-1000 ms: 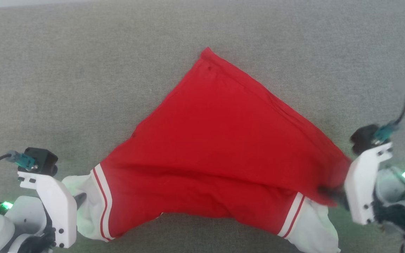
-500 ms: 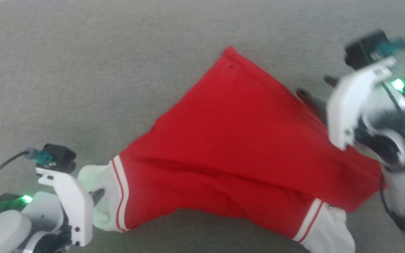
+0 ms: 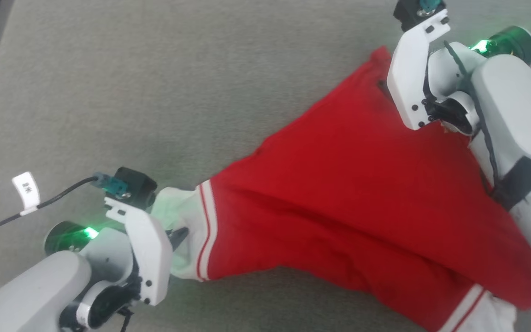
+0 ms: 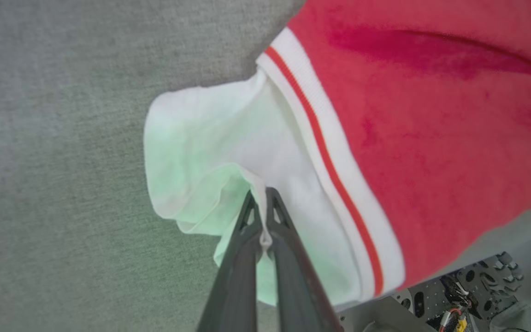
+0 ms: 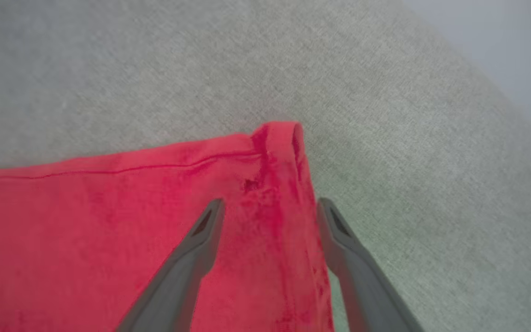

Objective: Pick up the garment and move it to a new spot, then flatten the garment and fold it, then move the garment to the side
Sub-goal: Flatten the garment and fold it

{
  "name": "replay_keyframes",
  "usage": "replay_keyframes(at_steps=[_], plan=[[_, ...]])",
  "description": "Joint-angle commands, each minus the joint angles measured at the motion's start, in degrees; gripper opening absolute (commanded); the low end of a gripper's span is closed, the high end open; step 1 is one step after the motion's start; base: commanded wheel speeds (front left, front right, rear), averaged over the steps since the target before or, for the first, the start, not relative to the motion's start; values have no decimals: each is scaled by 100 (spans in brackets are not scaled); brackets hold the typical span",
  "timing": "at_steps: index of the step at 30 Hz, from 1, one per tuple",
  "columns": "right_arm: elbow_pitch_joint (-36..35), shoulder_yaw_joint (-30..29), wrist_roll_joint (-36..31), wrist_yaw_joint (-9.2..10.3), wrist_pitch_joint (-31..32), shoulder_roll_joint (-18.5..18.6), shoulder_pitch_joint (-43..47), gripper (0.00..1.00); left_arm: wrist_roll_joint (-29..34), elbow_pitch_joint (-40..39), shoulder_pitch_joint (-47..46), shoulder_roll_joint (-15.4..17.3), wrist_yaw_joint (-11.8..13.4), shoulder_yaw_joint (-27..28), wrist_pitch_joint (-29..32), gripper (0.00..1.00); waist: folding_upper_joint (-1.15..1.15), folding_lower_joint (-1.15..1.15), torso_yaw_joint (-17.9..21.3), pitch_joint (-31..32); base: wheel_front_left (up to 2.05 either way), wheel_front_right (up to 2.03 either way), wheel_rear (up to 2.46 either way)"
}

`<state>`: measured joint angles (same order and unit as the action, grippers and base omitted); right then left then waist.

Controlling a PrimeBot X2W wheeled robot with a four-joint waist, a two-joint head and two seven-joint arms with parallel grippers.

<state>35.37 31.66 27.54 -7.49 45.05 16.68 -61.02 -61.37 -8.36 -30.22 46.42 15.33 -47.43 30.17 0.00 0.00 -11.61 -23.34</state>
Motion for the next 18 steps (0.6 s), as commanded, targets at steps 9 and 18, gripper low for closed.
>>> replay_keyframes(at_steps=[9, 18], plan=[[1570, 1484, 648, -16, 807, 161, -257, 31, 50, 392, -309, -372, -212, -131, 31, 0, 0, 0, -457, -188, 0, 0, 0], [1558, 1841, 1213, 4, 324, 412, -676, 0, -6, 575, -444, -253, -132, 25, 53, 0, 0, 0, -239, 47, 0, 0, 0]])
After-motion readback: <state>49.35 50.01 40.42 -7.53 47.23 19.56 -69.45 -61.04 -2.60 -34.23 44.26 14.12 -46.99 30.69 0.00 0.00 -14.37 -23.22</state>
